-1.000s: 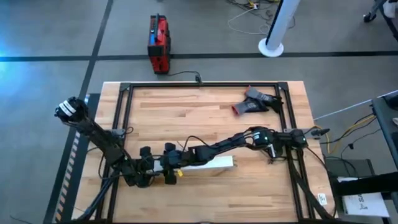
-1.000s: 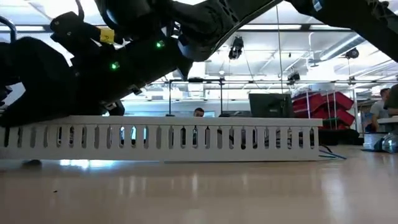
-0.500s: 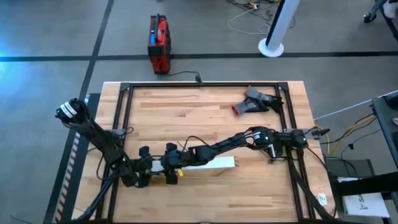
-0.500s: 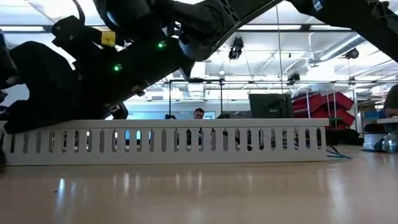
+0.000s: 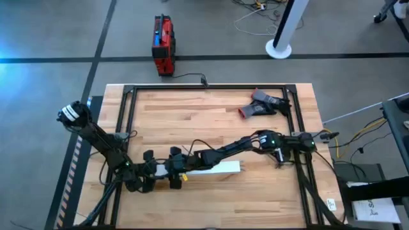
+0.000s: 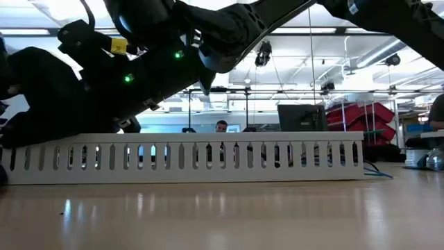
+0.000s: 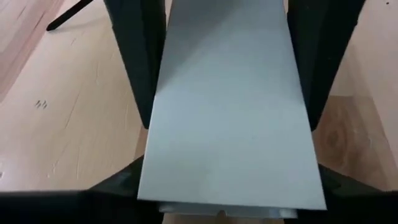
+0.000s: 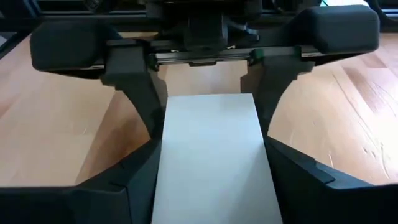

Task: Ziptie cables
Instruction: Close the white cable duct

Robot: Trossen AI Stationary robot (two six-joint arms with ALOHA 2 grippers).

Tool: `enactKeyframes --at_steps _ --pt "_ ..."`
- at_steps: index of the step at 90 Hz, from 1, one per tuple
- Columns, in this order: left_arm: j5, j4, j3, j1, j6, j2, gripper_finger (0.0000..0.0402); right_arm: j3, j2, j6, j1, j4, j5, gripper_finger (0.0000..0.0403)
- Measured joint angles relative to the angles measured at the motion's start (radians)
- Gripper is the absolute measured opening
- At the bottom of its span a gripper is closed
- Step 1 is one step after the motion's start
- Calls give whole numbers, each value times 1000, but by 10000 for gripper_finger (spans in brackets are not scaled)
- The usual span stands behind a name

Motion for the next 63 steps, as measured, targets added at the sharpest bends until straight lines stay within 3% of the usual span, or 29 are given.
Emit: enactKeyframes --at_steps 21,42,63 --pt "-2 1 0 0 2 1 228 -1 2 -18 -2 19 -16 227" --pt "-4 1 0 0 1 1 213 -1 2 -26 -2 26 -19 233" --pt "-4 1 0 0 2 1 225 -1 3 -32 -2 34 -23 229"
